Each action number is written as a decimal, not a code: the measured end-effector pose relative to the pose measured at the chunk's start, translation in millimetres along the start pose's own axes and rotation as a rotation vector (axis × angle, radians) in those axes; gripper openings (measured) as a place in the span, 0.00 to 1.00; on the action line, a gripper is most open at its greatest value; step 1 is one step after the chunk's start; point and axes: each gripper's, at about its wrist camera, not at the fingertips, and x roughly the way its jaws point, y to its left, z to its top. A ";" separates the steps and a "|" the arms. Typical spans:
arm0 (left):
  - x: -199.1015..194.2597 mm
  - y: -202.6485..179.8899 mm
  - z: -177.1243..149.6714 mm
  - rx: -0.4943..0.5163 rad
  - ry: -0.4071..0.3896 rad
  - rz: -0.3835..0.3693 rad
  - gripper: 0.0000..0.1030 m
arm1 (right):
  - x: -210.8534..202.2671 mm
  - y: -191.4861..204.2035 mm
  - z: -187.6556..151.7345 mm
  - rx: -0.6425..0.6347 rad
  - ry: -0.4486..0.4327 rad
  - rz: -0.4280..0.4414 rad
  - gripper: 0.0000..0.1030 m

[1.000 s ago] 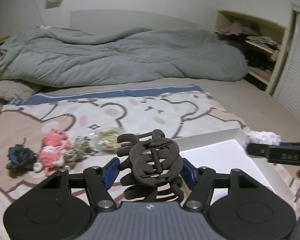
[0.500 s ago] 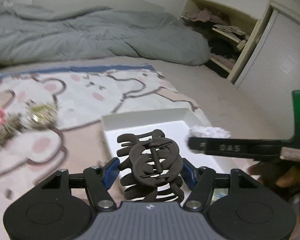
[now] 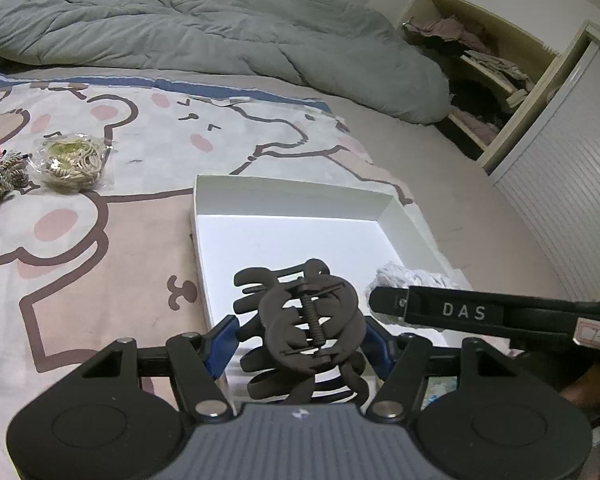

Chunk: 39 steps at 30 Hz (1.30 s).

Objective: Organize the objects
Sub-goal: 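Release the claw clip from the left tool while the right tool drops the yarn ball in the box, then lift both open tools away from the box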

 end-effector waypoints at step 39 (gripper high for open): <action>-9.0 -8.8 1.8 0.148 0.047 0.059 0.83 | -18.1 -12.0 0.0 0.043 -0.043 -0.027 0.88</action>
